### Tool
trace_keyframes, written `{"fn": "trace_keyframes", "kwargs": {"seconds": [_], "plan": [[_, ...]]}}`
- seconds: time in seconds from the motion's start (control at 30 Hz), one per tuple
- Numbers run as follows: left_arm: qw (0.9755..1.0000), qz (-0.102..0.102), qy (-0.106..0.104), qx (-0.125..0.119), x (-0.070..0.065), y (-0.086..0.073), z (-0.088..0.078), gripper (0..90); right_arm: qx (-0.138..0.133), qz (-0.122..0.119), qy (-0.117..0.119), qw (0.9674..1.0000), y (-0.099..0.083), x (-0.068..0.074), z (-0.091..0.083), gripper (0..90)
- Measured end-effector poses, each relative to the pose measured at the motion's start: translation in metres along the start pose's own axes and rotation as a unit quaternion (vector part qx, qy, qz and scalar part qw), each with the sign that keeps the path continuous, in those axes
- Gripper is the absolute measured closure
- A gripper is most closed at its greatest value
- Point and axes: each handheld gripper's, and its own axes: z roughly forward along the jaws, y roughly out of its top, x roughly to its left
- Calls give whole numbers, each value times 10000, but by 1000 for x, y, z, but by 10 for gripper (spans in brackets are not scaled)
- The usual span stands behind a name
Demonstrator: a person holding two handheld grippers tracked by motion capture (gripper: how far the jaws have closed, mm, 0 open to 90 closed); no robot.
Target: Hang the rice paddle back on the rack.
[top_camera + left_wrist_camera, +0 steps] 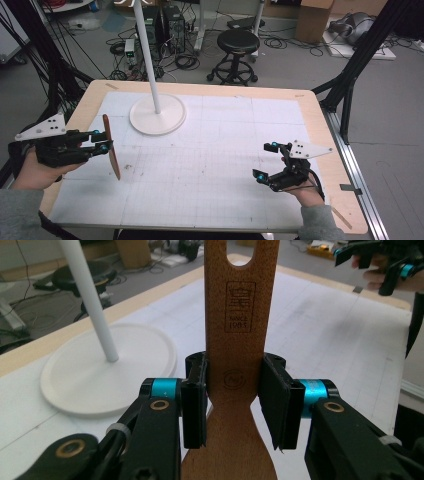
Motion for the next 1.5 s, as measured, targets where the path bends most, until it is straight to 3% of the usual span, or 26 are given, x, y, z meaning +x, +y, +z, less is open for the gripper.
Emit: {"fn": "trace_keyframes", "kwargs": {"seconds": [0.27, 0.53, 0.83, 1.13, 1.5], "plan": [[9997, 152, 70, 180, 11, 9, -10, 650, -111, -51, -21, 9999, 3, 1, -3, 0], [9999, 70, 156, -22, 21, 18, -13, 650, 76, -99, -1, 9999, 2, 2, 3, 0], [9989, -189, 244, -355, 49, 33, -16, 650, 117, -98, 11, 9999, 1, 3, 2, 0], [9986, -151, 285, -417, 65, 50, -13, 650, 248, -121, 79, 9996, -1, 4, 6, 0], [9982, -105, 417, -414, 72, 74, -6, 650, 112, -100, -25, 9999, 0, 1, 3, 0]]}}
